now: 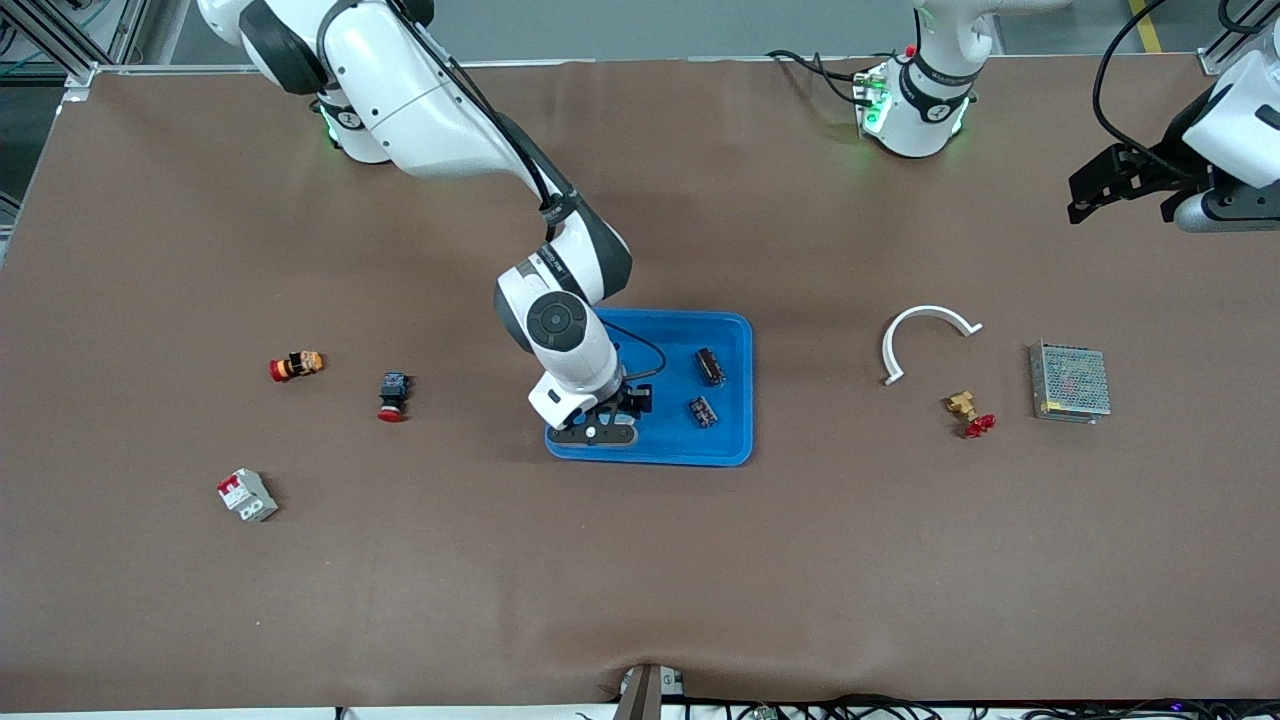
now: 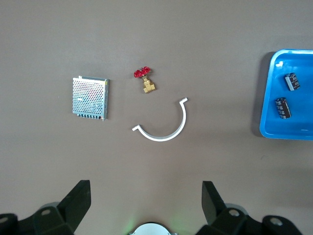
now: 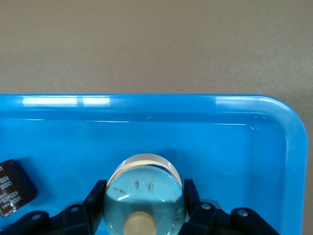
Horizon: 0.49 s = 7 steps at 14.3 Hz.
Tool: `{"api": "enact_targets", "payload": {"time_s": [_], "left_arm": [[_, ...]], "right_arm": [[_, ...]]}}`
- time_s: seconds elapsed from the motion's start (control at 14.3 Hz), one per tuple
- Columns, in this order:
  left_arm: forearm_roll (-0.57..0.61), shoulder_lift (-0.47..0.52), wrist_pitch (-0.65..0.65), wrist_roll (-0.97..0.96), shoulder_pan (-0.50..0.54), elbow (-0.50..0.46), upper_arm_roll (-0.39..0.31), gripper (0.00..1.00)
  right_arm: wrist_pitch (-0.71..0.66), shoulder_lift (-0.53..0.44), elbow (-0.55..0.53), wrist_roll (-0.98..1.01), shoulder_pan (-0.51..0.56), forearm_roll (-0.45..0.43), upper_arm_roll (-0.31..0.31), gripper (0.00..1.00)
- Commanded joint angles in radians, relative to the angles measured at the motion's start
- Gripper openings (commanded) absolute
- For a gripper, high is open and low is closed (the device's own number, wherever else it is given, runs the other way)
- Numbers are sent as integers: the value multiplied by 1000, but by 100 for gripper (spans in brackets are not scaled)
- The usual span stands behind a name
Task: Place electrolytic capacitor and blue bell in tray
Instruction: 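Lower the bell into the tray and open the right gripper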
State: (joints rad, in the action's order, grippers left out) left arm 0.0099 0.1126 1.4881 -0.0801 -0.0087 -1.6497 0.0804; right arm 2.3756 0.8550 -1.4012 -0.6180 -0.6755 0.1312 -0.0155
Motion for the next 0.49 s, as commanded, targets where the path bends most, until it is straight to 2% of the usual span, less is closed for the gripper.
{"api": "enact_targets", "payload": {"time_s": [0.0, 0.42], "left_arm": [[-5, 4, 0, -7, -4, -1, -4, 100], [-4, 4, 0, -7, -5, -1, -4, 100]], "right_arm": [[-1, 30, 39, -23, -13, -24, -14, 55], [10, 35, 39, -25, -13, -51, -14, 56]]}}
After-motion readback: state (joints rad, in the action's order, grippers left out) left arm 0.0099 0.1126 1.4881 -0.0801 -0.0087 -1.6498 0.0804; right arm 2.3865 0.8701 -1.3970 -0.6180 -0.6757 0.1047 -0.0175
